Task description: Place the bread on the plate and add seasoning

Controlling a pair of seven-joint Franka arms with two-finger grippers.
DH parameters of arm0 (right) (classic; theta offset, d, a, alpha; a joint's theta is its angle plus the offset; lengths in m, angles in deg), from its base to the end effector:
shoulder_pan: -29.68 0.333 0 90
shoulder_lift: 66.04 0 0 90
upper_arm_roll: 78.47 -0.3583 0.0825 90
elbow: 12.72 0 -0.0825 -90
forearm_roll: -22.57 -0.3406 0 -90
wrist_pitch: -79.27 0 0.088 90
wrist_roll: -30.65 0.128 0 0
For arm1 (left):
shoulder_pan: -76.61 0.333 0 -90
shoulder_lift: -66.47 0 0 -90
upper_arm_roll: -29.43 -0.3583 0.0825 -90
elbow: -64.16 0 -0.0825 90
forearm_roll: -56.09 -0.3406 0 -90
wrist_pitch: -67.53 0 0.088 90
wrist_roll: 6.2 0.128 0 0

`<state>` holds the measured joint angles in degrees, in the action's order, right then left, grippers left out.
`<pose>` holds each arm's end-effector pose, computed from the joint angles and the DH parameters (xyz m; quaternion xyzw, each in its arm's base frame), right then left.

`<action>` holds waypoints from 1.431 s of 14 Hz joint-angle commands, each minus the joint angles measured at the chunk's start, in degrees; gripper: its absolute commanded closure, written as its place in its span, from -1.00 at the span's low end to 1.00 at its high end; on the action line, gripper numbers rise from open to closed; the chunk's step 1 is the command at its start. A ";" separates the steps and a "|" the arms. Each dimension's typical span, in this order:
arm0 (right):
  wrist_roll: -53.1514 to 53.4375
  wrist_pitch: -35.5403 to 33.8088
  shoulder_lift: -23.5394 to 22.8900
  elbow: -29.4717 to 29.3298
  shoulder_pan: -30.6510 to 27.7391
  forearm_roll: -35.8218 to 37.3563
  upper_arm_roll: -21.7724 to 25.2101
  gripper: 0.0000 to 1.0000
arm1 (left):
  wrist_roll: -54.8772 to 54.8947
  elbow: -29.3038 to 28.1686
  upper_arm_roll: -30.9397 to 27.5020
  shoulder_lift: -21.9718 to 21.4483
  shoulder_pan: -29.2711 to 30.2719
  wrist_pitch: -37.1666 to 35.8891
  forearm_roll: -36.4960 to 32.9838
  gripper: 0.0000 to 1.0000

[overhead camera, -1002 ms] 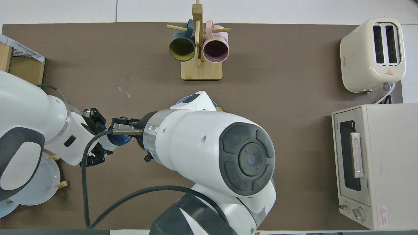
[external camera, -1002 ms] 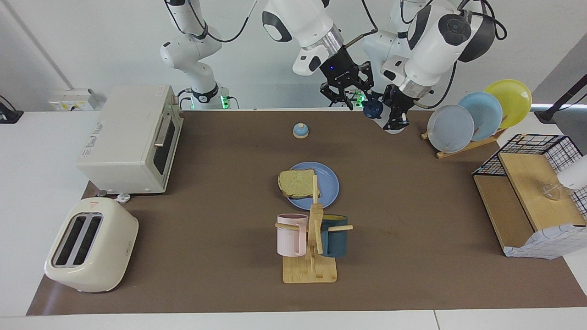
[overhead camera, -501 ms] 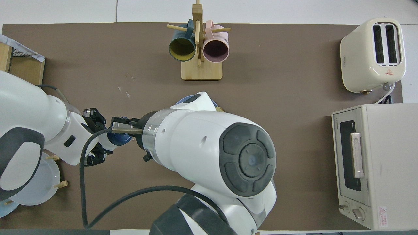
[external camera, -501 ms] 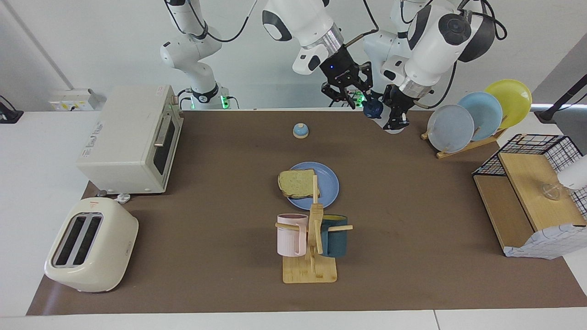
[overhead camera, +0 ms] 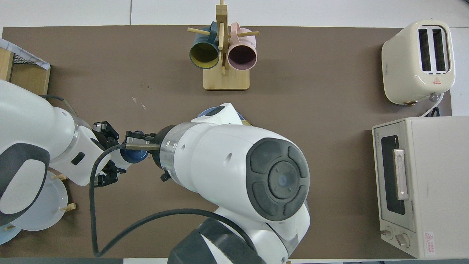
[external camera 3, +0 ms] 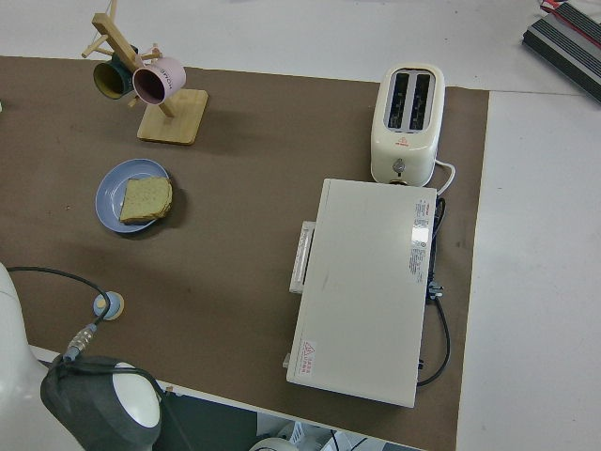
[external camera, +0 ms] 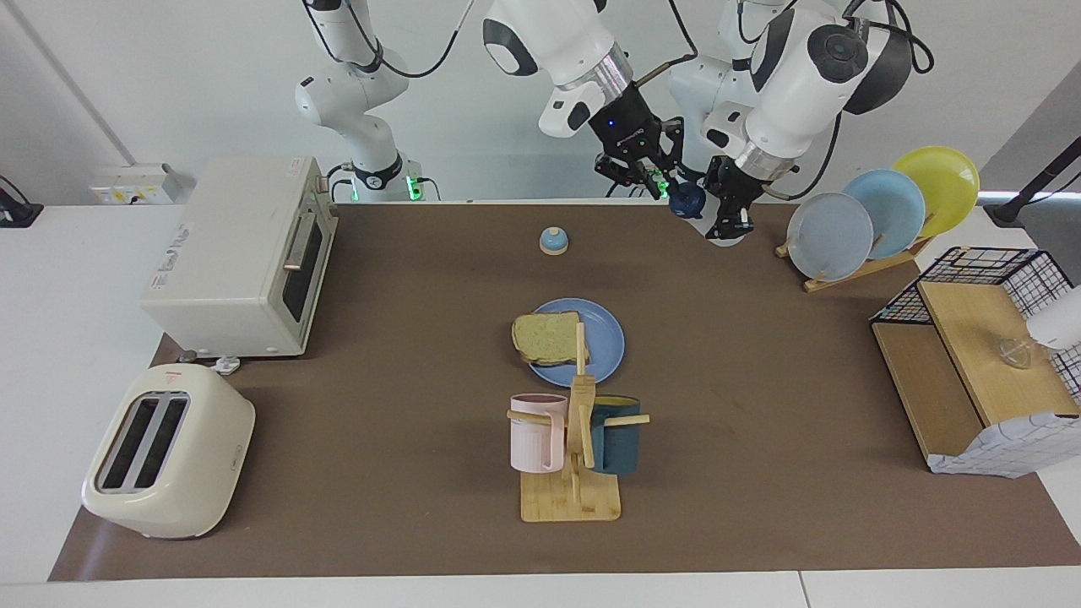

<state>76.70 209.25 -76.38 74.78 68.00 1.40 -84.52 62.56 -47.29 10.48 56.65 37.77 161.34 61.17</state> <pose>0.4497 0.4510 0.6480 -0.9415 0.0916 -0.0663 0.3175 0.4162 -0.1502 0.5702 0.7130 -0.6937 -0.0369 0.0951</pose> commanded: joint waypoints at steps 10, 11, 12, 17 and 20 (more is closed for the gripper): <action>2.20 0.10 -0.64 -0.83 0.09 1.04 -0.18 1.00 | -1.26 -2.19 -0.12 -2.05 -0.62 1.73 0.02 1.00; 2.20 0.10 -0.64 -0.92 0.09 0.95 -0.18 1.00 | -1.26 -2.19 -0.12 -2.05 -0.62 1.73 0.02 1.00; 2.37 0.10 -0.73 -0.92 0.01 0.52 -0.10 1.00 | -1.26 -2.19 -0.12 -2.05 -0.62 1.73 0.02 1.00; 3.95 0.45 -0.91 -1.10 -1.31 -2.90 0.17 1.00 | -1.26 -2.19 -0.12 -2.05 -0.53 1.73 0.11 1.00; 4.13 0.37 -1.08 -0.66 -2.98 -6.33 0.25 1.00 | -1.26 -2.19 -0.12 -2.05 -0.62 1.73 0.11 1.00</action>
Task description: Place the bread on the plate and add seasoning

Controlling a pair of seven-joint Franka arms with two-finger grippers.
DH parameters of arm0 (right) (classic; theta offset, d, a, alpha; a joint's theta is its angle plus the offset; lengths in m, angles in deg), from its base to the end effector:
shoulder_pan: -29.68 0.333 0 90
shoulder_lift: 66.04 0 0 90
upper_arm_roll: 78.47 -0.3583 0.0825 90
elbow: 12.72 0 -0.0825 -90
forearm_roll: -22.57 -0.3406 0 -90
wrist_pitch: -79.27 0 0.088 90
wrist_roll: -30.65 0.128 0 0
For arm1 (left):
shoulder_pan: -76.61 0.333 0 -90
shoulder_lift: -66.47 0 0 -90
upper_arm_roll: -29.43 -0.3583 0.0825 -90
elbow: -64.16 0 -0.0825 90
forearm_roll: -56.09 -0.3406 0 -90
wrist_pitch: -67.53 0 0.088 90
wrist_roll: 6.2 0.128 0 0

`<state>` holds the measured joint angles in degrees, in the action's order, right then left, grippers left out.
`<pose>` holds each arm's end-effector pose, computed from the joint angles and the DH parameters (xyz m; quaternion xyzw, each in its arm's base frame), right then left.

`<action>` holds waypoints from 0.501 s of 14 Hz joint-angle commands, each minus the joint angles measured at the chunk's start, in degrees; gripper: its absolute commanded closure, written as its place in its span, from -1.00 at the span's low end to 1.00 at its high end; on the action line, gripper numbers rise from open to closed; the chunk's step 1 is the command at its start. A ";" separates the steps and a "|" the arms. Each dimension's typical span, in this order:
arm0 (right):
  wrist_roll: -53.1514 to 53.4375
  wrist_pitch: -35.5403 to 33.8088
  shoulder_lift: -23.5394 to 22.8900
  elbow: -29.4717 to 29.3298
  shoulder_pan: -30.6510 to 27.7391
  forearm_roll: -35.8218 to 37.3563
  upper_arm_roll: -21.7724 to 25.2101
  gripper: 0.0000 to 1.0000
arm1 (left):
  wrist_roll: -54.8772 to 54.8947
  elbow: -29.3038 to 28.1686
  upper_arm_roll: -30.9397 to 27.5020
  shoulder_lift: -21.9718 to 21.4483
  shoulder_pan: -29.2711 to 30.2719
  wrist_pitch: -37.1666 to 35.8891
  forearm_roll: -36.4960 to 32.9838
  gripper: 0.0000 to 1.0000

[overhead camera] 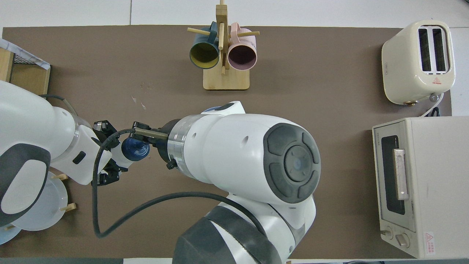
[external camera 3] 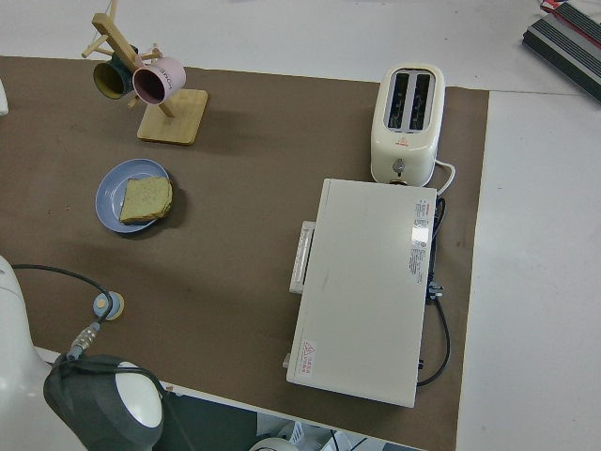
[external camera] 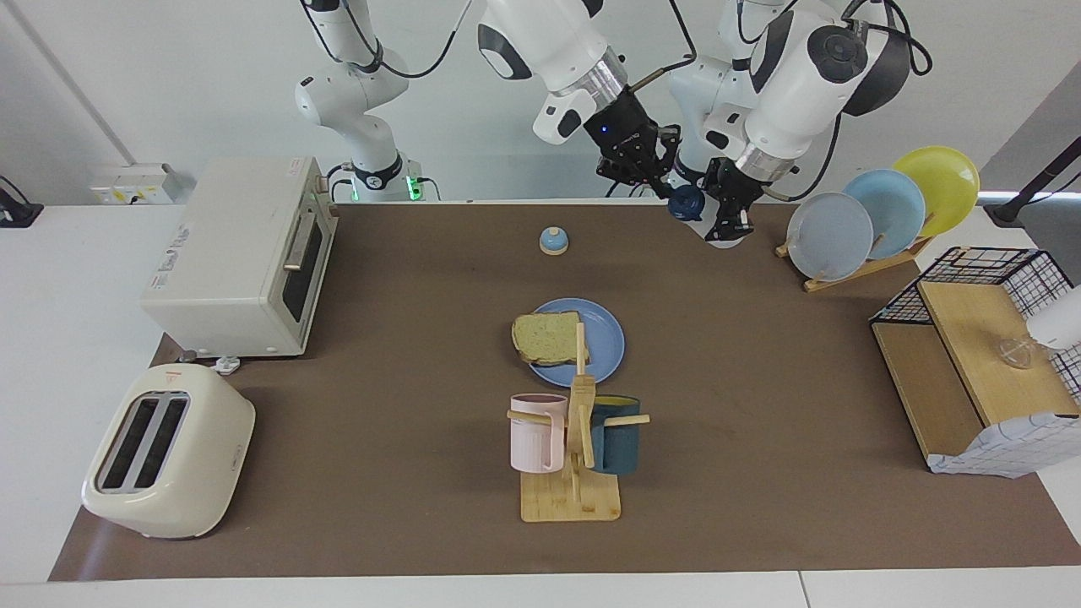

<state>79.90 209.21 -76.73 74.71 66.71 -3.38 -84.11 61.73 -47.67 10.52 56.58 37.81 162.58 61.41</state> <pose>0.4621 0.4415 0.6460 -0.9281 0.1481 -0.0321 0.3402 0.4178 -0.1511 0.5695 0.7190 -0.6880 -0.0294 0.0935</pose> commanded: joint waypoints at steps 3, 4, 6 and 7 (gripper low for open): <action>2.87 0.40 -0.82 -0.51 -4.15 -6.20 -0.16 1.00 | -0.44 -1.81 -0.16 -1.98 -0.66 0.49 -0.13 1.00; 2.78 0.49 -0.73 -0.33 -4.51 -7.09 -0.07 1.00 | -0.44 -1.81 -0.16 -1.98 -0.66 0.49 -0.13 1.00; 3.30 1.45 0.23 2.56 -4.34 -7.45 -0.07 1.00 | -0.44 -1.81 -0.16 -1.98 -0.66 0.41 -0.13 1.00; 5.05 2.15 0.32 2.57 -4.51 -7.80 -0.16 1.00 | -0.44 -1.81 -0.16 -1.98 -0.66 0.41 -0.13 1.00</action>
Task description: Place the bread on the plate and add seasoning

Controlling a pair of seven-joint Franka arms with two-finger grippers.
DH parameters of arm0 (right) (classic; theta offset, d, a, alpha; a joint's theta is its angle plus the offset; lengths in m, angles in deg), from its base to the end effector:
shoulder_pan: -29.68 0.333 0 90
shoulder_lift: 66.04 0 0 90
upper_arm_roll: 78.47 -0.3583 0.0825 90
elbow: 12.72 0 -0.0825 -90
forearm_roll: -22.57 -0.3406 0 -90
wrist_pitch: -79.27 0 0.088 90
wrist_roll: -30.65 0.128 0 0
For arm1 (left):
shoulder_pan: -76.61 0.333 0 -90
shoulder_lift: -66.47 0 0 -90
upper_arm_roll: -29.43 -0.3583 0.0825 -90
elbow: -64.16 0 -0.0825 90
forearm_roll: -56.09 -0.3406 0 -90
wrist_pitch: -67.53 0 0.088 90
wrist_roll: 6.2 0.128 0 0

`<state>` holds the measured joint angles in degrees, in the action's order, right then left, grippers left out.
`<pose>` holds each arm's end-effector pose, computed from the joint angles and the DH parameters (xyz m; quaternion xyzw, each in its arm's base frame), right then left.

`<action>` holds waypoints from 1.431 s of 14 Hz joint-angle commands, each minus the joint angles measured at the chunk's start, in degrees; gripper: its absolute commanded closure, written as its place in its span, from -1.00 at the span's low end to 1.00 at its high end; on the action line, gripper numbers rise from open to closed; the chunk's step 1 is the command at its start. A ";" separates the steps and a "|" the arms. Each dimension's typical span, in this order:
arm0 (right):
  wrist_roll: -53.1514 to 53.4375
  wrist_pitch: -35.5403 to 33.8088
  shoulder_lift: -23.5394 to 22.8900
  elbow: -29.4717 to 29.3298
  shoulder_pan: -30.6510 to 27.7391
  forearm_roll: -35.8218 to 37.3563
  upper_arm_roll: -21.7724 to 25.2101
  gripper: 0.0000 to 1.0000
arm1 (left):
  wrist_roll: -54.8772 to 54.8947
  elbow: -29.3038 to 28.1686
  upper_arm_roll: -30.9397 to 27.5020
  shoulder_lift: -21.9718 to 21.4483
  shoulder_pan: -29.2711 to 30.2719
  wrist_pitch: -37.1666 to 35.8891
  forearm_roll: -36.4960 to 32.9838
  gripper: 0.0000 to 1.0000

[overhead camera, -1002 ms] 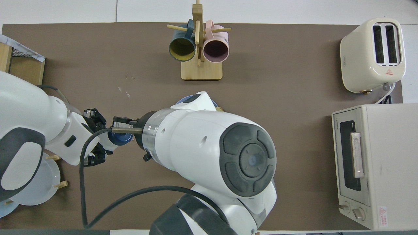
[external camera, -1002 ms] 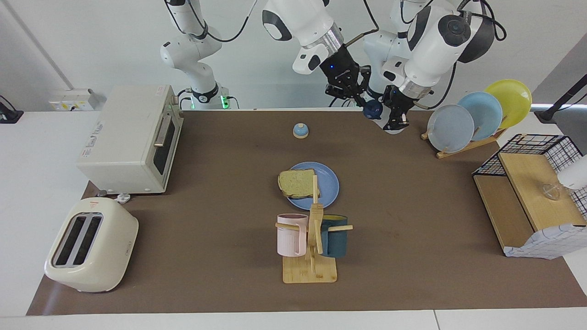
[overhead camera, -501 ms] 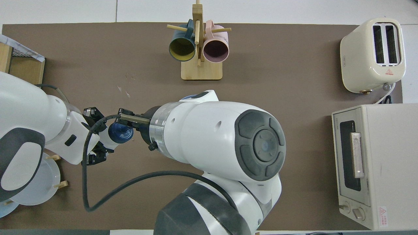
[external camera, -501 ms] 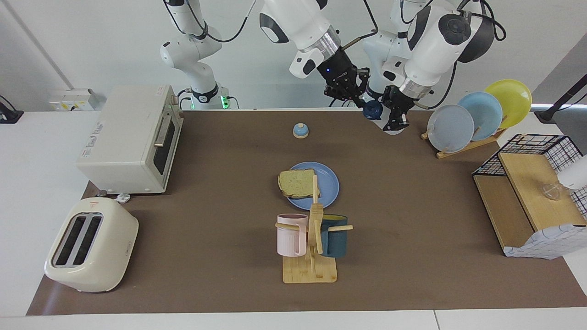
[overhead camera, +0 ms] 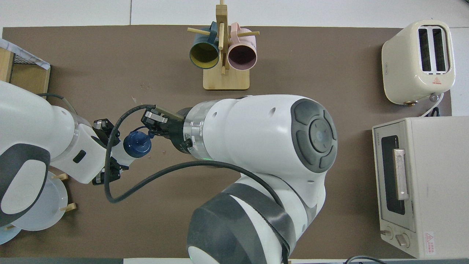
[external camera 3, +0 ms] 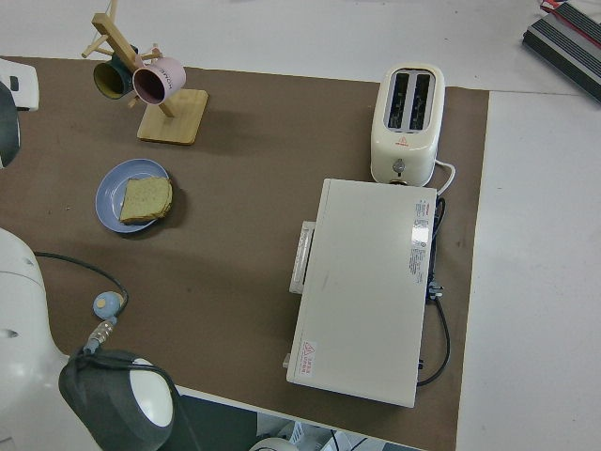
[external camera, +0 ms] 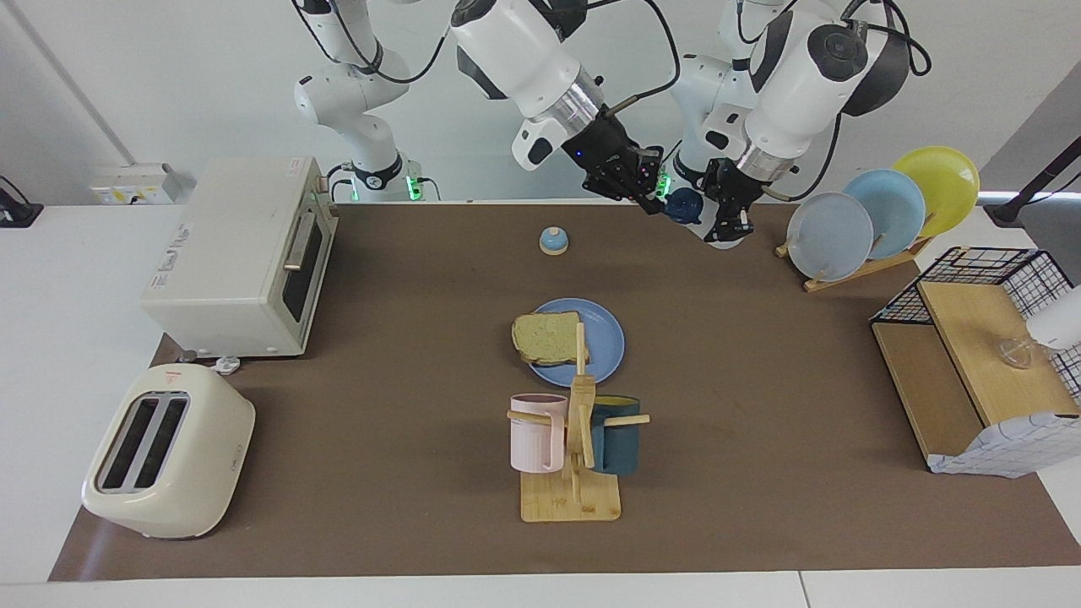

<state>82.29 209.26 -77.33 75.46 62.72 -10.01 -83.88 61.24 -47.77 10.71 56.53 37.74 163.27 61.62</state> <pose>0.4933 0.4116 0.6353 -0.9035 0.2257 0.0080 0.3644 0.4182 -0.1538 0.5701 0.7211 -0.6862 -0.0242 0.0926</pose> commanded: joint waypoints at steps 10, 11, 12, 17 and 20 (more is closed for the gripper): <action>-10.93 0.19 4.78 10.52 -4.55 5.04 -0.12 -1.00 | -2.47 -1.53 -0.43 -1.75 -0.42 1.65 -0.43 1.00; -13.12 -2.43 5.04 10.96 -6.04 7.24 -0.04 -1.00 | -3.09 -1.53 -0.43 -1.66 -0.59 1.74 -0.43 1.00; -17.15 -6.46 5.22 10.80 -8.15 11.09 -0.04 -1.00 | -3.27 -1.53 -0.43 -1.66 -0.68 1.91 -0.43 1.00; -32.81 -23.07 8.73 9.83 -20.71 24.83 0.05 -1.00 | -4.50 -1.53 -0.08 -1.22 -0.77 4.72 -0.52 1.00; -35.89 -31.07 10.06 7.39 -27.31 31.22 -0.04 -1.00 | -5.38 -1.45 0.44 -0.87 -0.77 6.57 -1.22 1.00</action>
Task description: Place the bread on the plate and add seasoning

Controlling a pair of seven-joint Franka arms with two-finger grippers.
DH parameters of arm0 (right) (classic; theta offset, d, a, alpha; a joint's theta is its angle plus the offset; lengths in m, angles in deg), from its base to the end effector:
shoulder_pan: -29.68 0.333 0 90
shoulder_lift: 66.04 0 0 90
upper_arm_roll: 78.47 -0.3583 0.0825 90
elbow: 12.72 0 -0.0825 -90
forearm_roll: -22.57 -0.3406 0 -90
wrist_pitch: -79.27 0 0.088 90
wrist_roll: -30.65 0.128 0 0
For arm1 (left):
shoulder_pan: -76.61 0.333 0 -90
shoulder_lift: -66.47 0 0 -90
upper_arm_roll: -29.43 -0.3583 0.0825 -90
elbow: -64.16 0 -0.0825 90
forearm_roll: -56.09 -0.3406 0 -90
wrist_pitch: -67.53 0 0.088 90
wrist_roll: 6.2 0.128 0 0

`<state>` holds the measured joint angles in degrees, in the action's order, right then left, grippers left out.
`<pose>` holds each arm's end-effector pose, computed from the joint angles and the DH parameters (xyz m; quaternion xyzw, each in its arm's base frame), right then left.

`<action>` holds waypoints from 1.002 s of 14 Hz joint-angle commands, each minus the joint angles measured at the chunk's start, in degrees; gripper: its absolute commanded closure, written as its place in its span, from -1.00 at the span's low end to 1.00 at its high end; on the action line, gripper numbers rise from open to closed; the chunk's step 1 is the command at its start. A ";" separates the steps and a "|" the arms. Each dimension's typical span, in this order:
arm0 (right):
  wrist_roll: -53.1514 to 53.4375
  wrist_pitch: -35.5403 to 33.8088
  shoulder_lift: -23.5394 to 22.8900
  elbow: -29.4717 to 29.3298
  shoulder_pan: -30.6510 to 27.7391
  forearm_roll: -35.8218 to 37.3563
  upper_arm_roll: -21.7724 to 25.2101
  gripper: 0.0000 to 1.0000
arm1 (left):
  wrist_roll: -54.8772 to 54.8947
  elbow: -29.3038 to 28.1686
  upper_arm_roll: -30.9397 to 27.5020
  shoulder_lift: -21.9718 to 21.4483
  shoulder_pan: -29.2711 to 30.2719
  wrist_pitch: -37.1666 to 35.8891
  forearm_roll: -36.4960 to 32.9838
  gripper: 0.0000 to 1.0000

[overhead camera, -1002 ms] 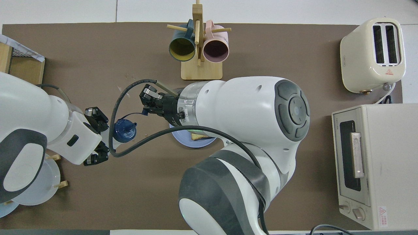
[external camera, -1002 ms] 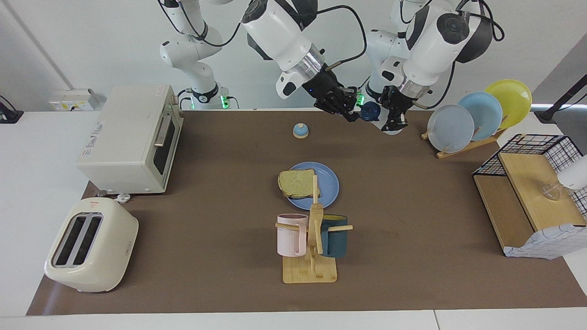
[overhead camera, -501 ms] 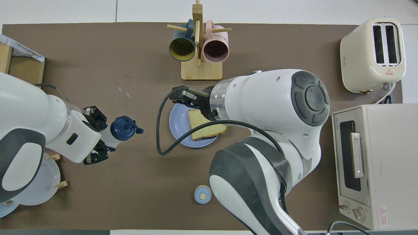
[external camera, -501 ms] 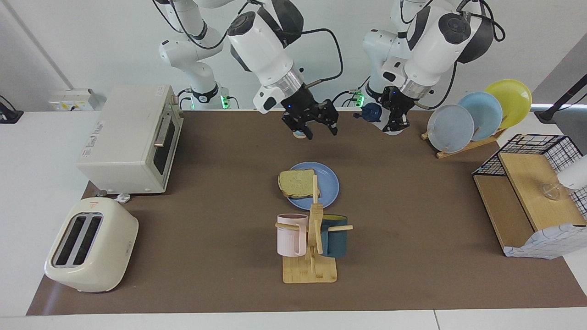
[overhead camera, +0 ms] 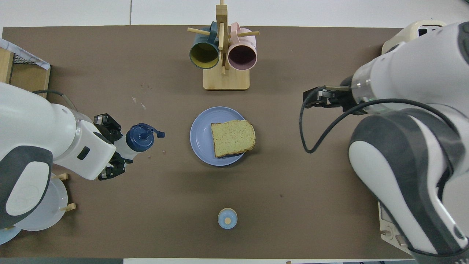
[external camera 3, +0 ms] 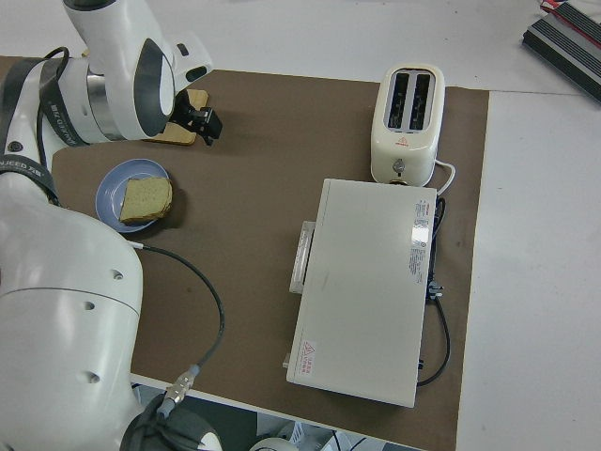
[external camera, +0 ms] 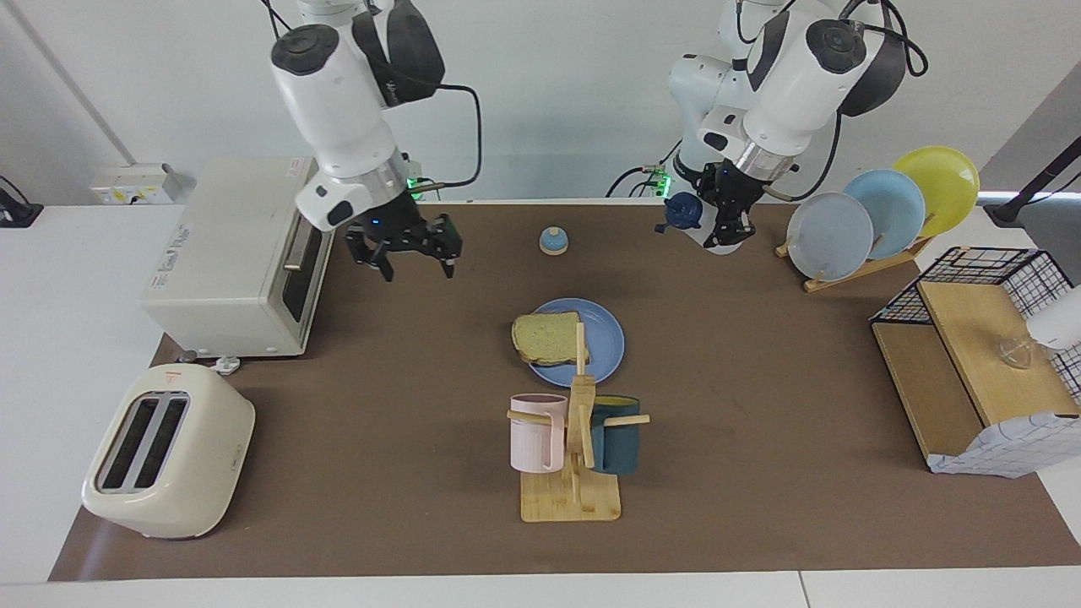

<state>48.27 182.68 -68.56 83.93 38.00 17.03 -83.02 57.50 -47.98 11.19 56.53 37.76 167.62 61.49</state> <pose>0.5291 0.1302 0.5939 -0.9968 0.0509 -0.0228 0.0571 0.4263 -0.1597 0.5745 0.7435 -0.6644 0.0054 0.0765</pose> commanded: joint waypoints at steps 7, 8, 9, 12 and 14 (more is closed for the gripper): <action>-19.55 -12.18 7.62 1.61 -2.43 6.86 13.08 -1.00 | -9.10 0.43 3.91 5.79 -1.13 8.88 -10.74 1.00; -19.64 -13.13 7.71 1.18 -2.52 7.30 12.99 -1.00 | -10.95 1.39 4.09 7.98 -2.00 10.03 -12.15 1.00; -19.64 -14.36 7.71 0.92 -2.52 8.43 12.73 -1.00 | -12.88 3.23 4.09 10.70 -3.23 10.21 -13.21 1.00; -19.64 -14.64 7.01 -0.13 -2.52 9.06 12.11 -1.00 | -18.51 7.19 4.09 16.95 -6.75 10.13 -19.52 1.00; -19.20 -14.64 7.53 0.91 -2.08 8.88 12.02 -1.00 | -22.03 7.20 4.09 18.72 -8.86 10.21 -24.88 1.00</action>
<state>28.89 168.05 -61.94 83.68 35.70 24.86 -70.85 38.68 -42.62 15.77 72.97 30.90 178.05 41.01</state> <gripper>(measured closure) 0.000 0.533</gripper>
